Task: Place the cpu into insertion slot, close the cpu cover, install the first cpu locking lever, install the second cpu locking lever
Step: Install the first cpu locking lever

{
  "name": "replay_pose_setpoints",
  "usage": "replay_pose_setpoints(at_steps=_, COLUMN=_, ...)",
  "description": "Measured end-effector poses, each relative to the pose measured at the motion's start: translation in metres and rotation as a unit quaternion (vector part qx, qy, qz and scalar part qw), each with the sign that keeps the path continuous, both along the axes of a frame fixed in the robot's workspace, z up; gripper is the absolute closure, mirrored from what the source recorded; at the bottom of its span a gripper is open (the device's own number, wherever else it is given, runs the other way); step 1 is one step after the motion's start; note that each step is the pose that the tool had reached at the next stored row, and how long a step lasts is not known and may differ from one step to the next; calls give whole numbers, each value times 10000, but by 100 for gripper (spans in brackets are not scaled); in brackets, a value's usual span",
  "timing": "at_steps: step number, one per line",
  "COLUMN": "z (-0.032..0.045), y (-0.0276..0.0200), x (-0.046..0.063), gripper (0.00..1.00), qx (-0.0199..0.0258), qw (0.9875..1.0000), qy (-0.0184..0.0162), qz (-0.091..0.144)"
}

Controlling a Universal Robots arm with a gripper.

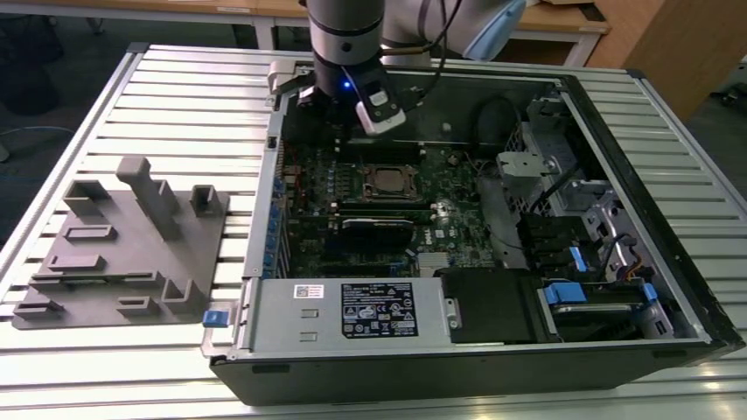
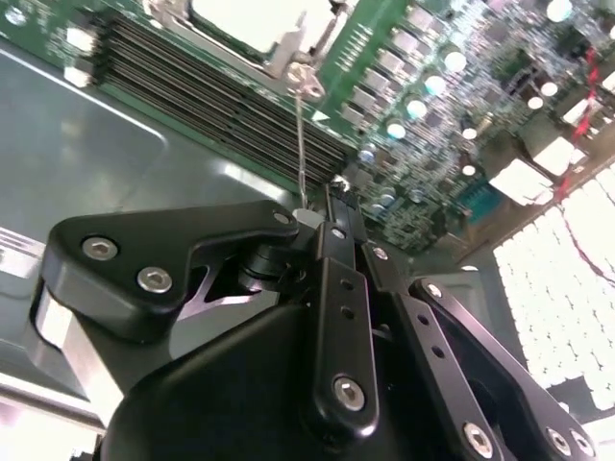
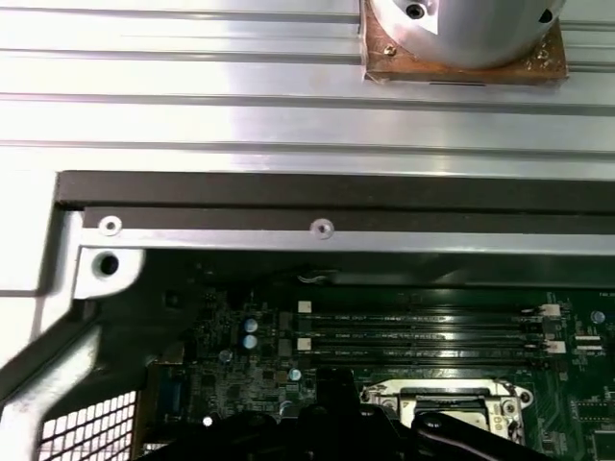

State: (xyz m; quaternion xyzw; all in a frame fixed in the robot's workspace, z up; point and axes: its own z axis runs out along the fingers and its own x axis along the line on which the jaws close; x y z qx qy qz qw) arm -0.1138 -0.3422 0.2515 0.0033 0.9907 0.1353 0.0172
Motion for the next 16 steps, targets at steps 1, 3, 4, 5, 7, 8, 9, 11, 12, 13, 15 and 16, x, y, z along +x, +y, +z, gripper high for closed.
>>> replay_pose_setpoints(at_steps=1, z=0, y=0, x=33, gripper=89, qx=-1, qw=10000, qy=0, qz=0)
replay_pose_setpoints(at_steps=3, z=0, y=0, x=105, gripper=89, qx=0, qw=10000, qy=0, qz=0)
replay_pose_setpoints(at_steps=4, z=0, y=0, x=141, gripper=89, qx=0, qw=10000, qy=0, qz=0)
replay_pose_setpoints(at_steps=5, z=0, y=0, x=178, gripper=89, qx=-1, qw=10000, qy=0, qz=0)
replay_pose_setpoints(at_steps=7, z=0, y=0, x=242, gripper=89, qx=-1, qw=10000, qy=0, qz=0)
replay_pose_setpoints(at_steps=8, z=0, y=0, x=263, gripper=89, qx=-2, qw=10000, qy=0, qz=0)
replay_pose_setpoints(at_steps=9, z=0, y=0, x=276, gripper=89, qx=-3, qw=10000, qy=0, qz=0)
replay_pose_setpoints(at_steps=11, z=0, y=-1, x=277, gripper=89, qx=-3, qw=10000, qy=1, qz=0)
replay_pose_setpoints(at_steps=12, z=0, y=-1, x=277, gripper=89, qx=-3, qw=10000, qy=0, qz=-1)
replay_pose_setpoints(at_steps=13, z=0, y=0, x=278, gripper=89, qx=-3, qw=10000, qy=0, qz=-1)
replay_pose_setpoints(at_steps=15, z=-3, y=0, x=291, gripper=89, qx=-29, qw=10000, qy=0, qz=-6)
replay_pose_setpoints(at_steps=16, z=-6, y=0, x=300, gripper=89, qx=-47, qw=10000, qy=1, qz=-13)
